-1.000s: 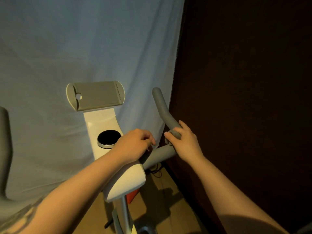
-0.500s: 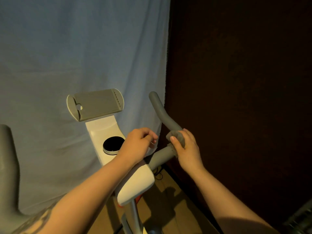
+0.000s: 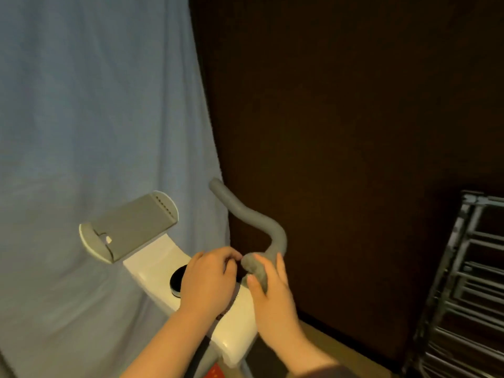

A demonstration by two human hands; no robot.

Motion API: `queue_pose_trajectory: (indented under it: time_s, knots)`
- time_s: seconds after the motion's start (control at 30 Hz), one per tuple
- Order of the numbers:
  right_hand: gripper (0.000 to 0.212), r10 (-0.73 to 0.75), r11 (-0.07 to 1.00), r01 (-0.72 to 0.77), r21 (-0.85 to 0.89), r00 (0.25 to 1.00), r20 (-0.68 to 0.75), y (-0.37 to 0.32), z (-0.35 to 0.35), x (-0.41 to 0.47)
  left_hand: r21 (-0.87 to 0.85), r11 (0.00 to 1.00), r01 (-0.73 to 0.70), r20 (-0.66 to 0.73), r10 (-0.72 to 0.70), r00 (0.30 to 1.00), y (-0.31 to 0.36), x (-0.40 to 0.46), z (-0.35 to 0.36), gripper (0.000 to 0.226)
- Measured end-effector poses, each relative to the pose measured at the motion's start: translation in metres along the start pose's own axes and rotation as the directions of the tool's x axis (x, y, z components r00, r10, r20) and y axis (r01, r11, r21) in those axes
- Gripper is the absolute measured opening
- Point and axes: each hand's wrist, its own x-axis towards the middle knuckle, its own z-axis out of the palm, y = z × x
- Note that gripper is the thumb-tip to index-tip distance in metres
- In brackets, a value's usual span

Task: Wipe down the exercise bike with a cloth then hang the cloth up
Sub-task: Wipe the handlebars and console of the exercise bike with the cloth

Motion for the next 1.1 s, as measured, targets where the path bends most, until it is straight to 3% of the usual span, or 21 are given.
queue_pose_trajectory:
  time_s: [0.17, 0.33, 0.43, 0.6, 0.77, 0.87, 0.97, 1.1]
  knots:
    - [0.057, 0.145, 0.987, -0.130, 0.091, 0.972, -0.185, -0.014, -0.002, 0.025, -0.080, 0.995, 0.057, -0.019, -0.059, 0.998, -0.003, 0.001, 0.002, 0.024]
    - [0.063, 0.189, 0.981, -0.181, 0.064, 0.970, -0.156, -0.005, 0.014, 0.016, -0.086, 0.996, 0.036, -0.023, -0.038, 0.999, -0.002, 0.001, 0.001, 0.025]
    - [0.064, 0.326, 0.941, -0.294, 0.168, 0.920, -0.218, -0.009, 0.004, 0.034, -0.072, 0.997, 0.028, 0.009, -0.028, 1.000, -0.004, 0.003, 0.003, 0.025]
    - [0.062, 0.263, 0.964, -0.267, 0.004, 0.945, -0.193, -0.013, 0.018, 0.004, -0.054, 0.998, 0.015, 0.004, -0.014, 1.000, -0.009, 0.003, 0.007, 0.023]
    - [0.058, 0.359, 0.915, -0.274, 0.297, 0.889, -0.285, -0.010, 0.010, 0.036, -0.065, 0.998, 0.017, 0.003, -0.017, 1.000, -0.007, 0.002, 0.007, 0.025]
    - [0.056, 0.313, 0.915, -0.205, 0.347, 0.904, -0.292, -0.005, 0.022, 0.022, -0.204, 0.976, 0.069, 0.013, -0.068, 0.998, -0.005, 0.002, 0.002, 0.026]
    - [0.048, 0.324, 0.859, -0.166, 0.485, 0.909, -0.263, 0.000, 0.015, 0.025, -0.433, 0.894, 0.116, 0.077, -0.092, 0.993, 0.007, 0.018, 0.000, 0.028]
    - [0.050, 0.435, 0.793, -0.168, 0.585, 0.829, -0.351, 0.004, 0.001, 0.065, -0.456, 0.884, 0.106, 0.108, -0.064, 0.992, 0.032, 0.039, 0.015, 0.026]
